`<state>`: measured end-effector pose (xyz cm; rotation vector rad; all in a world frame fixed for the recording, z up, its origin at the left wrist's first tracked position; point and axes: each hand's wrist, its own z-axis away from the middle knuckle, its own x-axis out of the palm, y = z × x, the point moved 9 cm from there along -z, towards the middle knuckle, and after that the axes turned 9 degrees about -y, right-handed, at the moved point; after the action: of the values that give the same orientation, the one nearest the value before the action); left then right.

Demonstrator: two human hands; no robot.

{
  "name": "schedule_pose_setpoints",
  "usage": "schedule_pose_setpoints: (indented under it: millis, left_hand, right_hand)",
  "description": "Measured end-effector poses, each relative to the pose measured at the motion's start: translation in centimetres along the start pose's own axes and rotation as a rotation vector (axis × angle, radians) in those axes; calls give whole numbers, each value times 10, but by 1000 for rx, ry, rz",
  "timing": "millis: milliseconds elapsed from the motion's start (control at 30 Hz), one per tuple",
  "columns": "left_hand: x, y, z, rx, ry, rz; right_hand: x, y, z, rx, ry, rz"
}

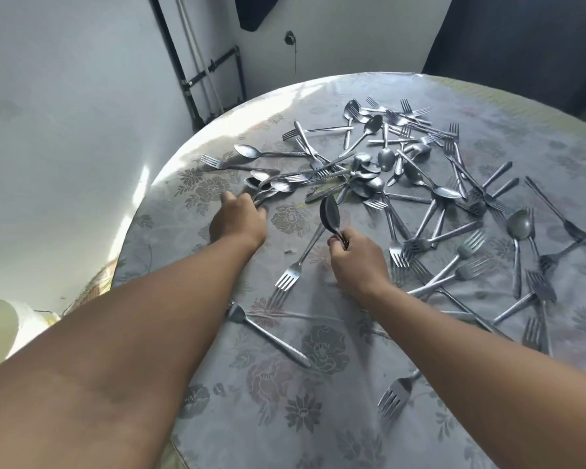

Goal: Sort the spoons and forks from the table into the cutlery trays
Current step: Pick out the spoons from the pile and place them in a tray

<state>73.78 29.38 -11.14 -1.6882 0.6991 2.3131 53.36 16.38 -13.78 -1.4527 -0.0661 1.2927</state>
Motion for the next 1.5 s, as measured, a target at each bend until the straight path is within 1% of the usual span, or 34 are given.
schedule_pose_setpoints:
  millis: [100,167,300,400,533,600,667,733,867,933,1000,1100,1167,1300,1400,1500]
  left_hand:
    - [8,-2,-2,-16,-27,-83]
    - [11,2,-1,12,-38,-97]
    - [15,22,6,69,-111,-91]
    - [15,35,15,50,-120,19]
    - [16,53,22,58,-65,263]
    - [16,56,21,9,-48,385]
    - [19,67,22,-21,-56,431]
    - [21,88,27,19,-69,458]
    - [28,155,48,221,-189,649]
    - [33,188,62,295,-239,703]
    - [43,216,75,315,-269,720]
    - [60,242,92,280,-287,768]
    - [72,254,106,260,-300,756]
    - [94,268,129,244,-333,713]
    - [104,270,138,218,-349,748]
    - [109,266,142,195,-363,763]
  right_hand:
    - [-10,4,4,9,13,13]
    - [-18,7,6,17,31,2]
    - [-30,12,10,42,64,14]
    - [-39,18,12,62,94,-22]
    - [-53,23,17,63,110,-20]
    - [-58,27,20,83,113,-19]
    - [-66,37,23,112,132,-37]
    - [-78,47,25,141,157,-53]
    - [-113,69,26,200,243,-52]
    - [-131,83,29,237,287,-41]
    - [-148,102,34,295,326,-22]
    - [-168,129,40,379,367,39]
    - [-178,145,46,431,359,93]
    - [-190,167,54,495,254,233]
    - [-192,172,49,461,212,314]
    - [-194,178,46,422,243,332]
